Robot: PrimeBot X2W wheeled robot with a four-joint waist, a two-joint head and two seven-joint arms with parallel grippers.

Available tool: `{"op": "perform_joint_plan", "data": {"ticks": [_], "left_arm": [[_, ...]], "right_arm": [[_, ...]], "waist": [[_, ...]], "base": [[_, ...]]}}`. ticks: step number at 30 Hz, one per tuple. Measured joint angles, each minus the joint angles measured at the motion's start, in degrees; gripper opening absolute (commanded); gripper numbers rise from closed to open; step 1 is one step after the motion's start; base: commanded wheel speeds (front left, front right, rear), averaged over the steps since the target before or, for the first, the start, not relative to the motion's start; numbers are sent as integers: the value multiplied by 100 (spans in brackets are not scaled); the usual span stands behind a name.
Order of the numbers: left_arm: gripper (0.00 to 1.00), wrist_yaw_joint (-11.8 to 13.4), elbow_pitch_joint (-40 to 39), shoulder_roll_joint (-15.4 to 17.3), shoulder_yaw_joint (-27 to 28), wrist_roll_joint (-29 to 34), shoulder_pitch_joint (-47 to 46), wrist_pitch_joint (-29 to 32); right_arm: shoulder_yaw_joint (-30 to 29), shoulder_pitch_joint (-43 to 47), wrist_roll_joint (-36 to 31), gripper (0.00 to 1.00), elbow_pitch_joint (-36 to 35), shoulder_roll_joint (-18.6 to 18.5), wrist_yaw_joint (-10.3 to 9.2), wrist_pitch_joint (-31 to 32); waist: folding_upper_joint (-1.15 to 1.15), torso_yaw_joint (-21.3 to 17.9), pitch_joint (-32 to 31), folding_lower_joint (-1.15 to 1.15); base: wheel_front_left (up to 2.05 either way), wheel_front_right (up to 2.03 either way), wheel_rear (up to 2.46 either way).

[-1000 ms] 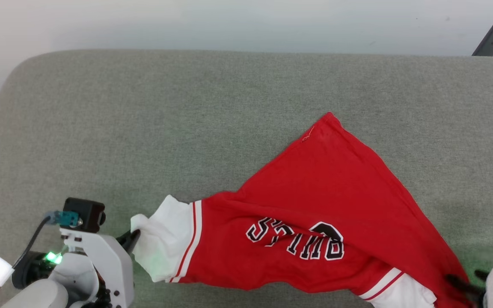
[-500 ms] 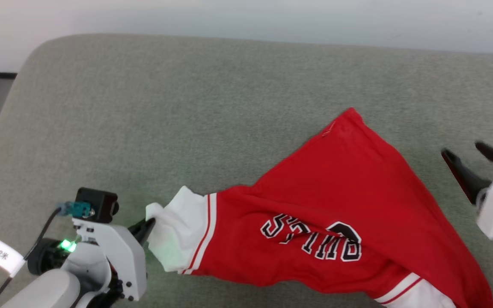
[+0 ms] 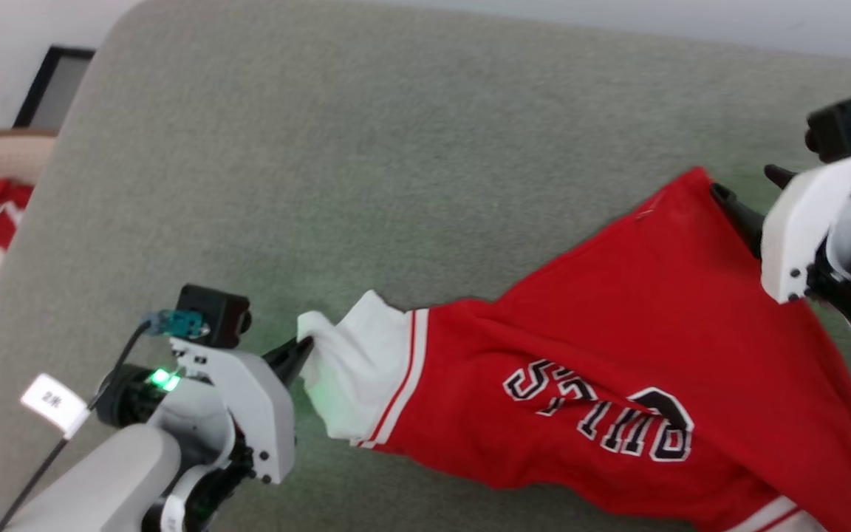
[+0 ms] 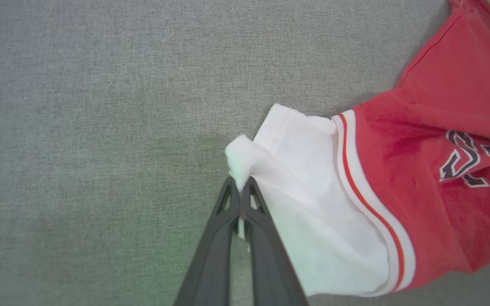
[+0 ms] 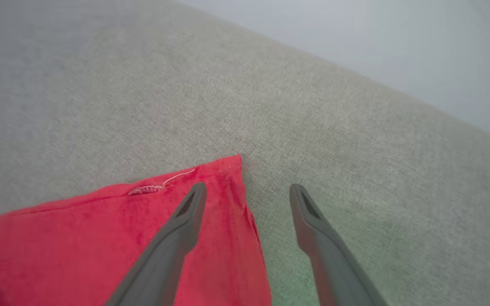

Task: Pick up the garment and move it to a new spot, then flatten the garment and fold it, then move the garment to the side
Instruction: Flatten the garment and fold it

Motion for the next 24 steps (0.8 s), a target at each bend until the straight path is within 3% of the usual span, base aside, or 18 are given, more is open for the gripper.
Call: {"op": "perform_joint_plan", "data": {"ticks": [13, 14, 15, 24], "left_arm": [[0, -315, 485, -413, -183, 62, -418, -56], [0, -326, 517, -431, -188, 62, -437, -57], [0, -352, 554, -443, -190, 60, -447, -58], [0, -421, 680, -282, -163, 77, -798, 203]], "right_arm": [[1274, -1332, 770, 100, 1809, -105, 1, 716], [1319, -1412, 859, 33, 1908, -94, 1, 820], [1363, -1476, 922, 0, 1975, -92, 2, 912], [1822, -1663, 1215, 0, 2161, -78, 0, 784]], "waist": [[0, 492, 387, 0], [0, 514, 402, 0], [0, 530, 412, 0], [0, 420, 224, 0]], "base": [[0, 0, 0], [0, 0, 0], [0, 0, 0], [0, 0, 0]]}}
